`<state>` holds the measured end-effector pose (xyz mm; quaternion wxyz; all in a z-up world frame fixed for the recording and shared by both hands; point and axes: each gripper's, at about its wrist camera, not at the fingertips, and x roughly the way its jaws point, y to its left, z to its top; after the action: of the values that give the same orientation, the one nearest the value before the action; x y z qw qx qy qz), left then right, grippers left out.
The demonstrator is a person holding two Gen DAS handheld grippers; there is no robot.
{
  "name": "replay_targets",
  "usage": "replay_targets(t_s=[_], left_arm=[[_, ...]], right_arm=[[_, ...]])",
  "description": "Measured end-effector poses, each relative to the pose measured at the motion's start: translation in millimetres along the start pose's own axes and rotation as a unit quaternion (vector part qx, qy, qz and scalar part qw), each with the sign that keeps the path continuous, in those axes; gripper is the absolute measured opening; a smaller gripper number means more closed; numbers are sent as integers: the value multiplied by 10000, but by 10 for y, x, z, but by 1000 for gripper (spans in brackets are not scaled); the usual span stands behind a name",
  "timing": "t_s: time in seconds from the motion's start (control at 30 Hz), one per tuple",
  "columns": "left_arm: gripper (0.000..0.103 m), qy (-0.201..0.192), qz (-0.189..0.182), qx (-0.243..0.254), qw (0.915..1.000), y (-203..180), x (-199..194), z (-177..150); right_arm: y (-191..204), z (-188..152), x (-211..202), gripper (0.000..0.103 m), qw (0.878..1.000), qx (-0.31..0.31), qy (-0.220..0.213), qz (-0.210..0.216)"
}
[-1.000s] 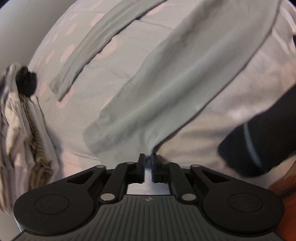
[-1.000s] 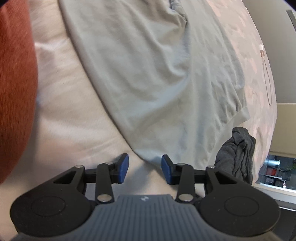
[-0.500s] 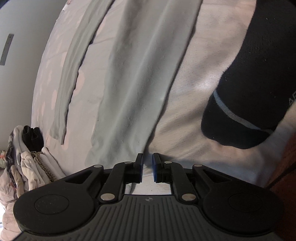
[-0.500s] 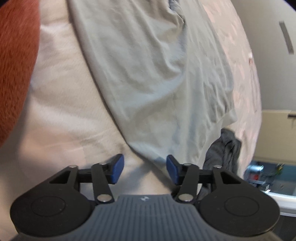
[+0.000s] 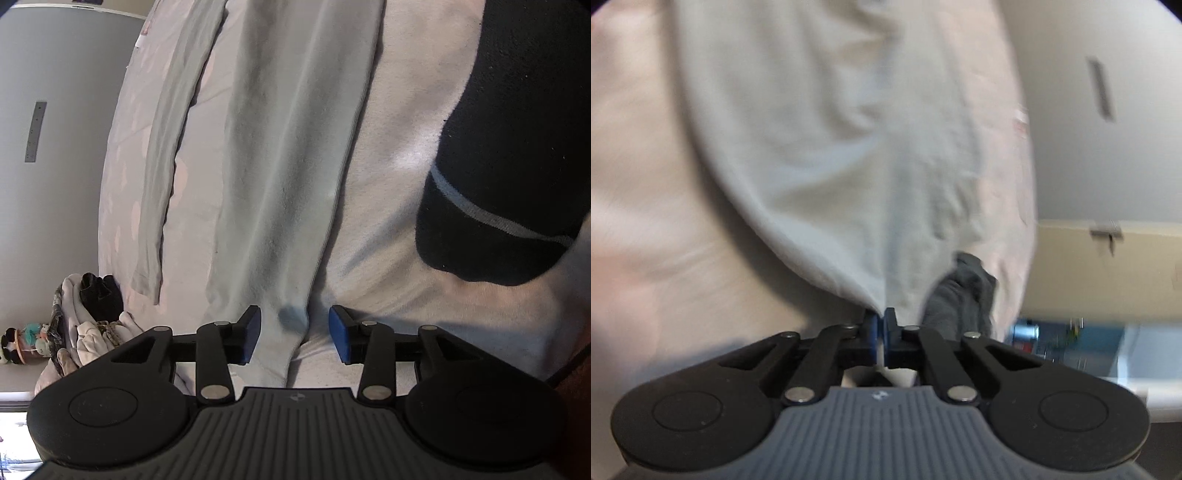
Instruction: Fold clothes
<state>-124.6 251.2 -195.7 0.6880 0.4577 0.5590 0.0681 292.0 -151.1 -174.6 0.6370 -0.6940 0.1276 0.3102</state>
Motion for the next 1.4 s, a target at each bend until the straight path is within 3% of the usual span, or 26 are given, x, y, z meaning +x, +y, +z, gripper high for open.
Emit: replay_targets(t_s=[0.17,0.4,0.43,0.5,0.53,0.63,0.87,1.13,1.4], left_arm=[[47,-40,-44,-67,10000,24,-10,-6],[45,139,395,20,9991,-81,46,107],[41,162,459,28,9988,-93,57,123],[17,198,472,60,9987,-114,83,143],[10,207,483,97,9986,-126,93,151],[2,175,672,68,9976,-140,71,151],[1,-51,898,-1182,9889,296,-100,44],[1,-47,899,-2757,9570,920,-237,-142],[1,76,689,-3145,9467,1432,-102,-152]], right_arm=[[-217,40,30,2,9967,779,227,-102],[-256,125,56,2,9948,930,409,-53],[-249,133,60,2,9947,926,442,-42],[-240,152,58,2,9943,936,509,-22],[-241,165,63,2,9941,939,542,-18],[-252,204,58,2,9933,959,644,-15],[-417,282,18,2,9879,1333,762,-232],[-790,468,79,1,9781,1903,733,-417],[-1197,742,202,1,9695,2317,597,-533]])
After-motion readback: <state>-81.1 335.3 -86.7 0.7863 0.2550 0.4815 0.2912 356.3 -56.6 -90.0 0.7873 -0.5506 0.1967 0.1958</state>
